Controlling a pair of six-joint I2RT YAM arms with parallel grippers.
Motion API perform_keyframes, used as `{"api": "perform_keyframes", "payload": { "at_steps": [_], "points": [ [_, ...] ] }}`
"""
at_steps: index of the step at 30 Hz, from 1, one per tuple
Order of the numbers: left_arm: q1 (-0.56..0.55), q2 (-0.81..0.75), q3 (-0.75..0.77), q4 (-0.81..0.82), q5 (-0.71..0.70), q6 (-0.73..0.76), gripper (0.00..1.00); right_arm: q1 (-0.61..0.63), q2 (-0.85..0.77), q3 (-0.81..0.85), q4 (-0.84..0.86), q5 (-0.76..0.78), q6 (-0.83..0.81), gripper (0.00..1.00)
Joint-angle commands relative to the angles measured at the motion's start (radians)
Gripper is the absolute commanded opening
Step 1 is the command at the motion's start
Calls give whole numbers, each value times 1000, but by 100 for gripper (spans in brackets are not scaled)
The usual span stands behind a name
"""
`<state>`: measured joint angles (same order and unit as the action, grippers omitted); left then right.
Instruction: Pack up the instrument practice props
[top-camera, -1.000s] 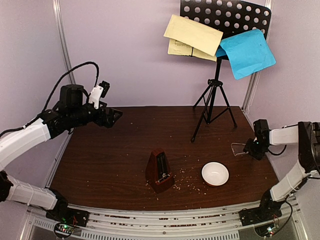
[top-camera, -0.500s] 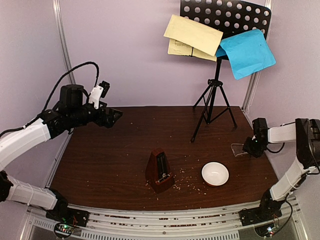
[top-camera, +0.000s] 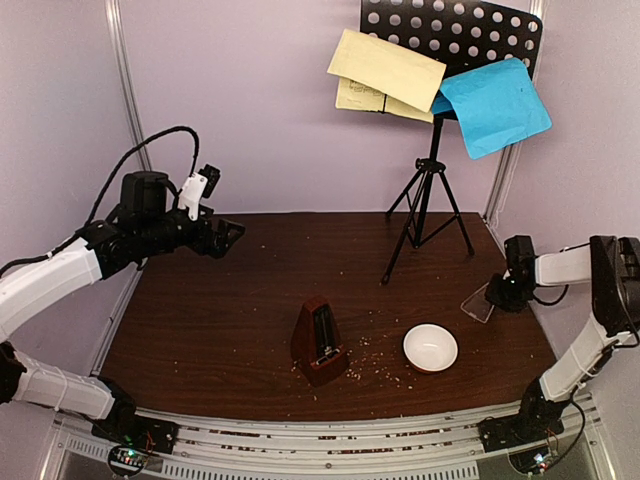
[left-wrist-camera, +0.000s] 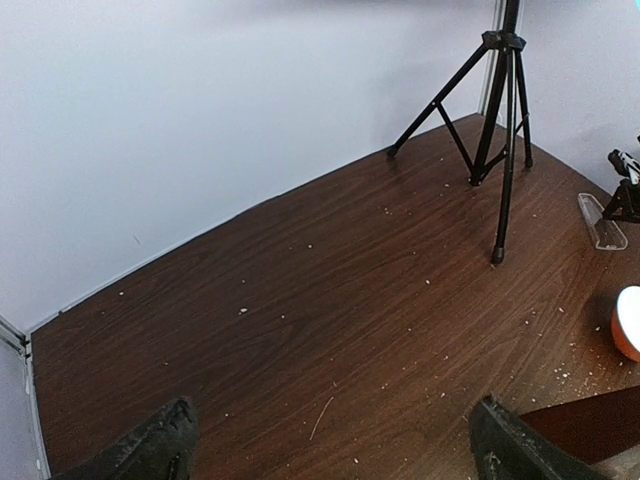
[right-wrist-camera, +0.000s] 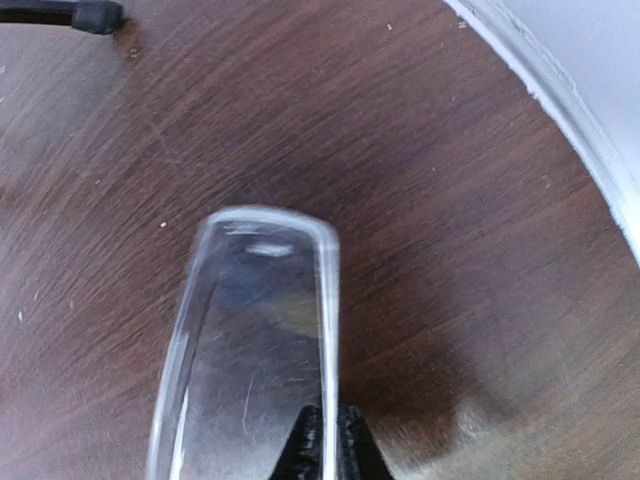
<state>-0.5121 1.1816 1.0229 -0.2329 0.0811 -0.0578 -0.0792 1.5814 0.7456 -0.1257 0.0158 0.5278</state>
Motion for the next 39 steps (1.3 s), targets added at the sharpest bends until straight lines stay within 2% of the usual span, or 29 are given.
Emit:
{"api": "perform_keyframes", "payload": {
  "at_steps": [1,8,14,20,24,25,28,32,35,39],
  "points": [
    [6,-21,-10,47,-18,16,98,-4,-77,-28,-30,28,7,2],
    [6,-23,-11,46,-25,19,98,-4,-191,-29,-100,20,1,0],
    [6,-27,-20,45,-86,32,98,19,-390,-17,-200,-156,28,0],
    [6,-27,-37,51,-149,65,92,193,-621,-8,-316,-133,120,0],
    [-11,-4,-27,33,-201,81,86,346,-739,-51,-294,-81,251,0],
    [-37,0,-12,13,-235,75,85,384,-758,-70,-275,-73,285,0],
    [-215,-17,5,7,-360,29,85,521,-793,-133,-216,-25,415,0],
    [-431,-6,1,48,-426,-150,84,716,-799,-171,-133,102,529,0],
    [-614,34,18,109,-515,-224,83,850,-749,-135,-120,183,554,0],
    [-790,134,112,137,-629,-249,83,954,-661,-64,-132,257,554,0]
  ]
}}
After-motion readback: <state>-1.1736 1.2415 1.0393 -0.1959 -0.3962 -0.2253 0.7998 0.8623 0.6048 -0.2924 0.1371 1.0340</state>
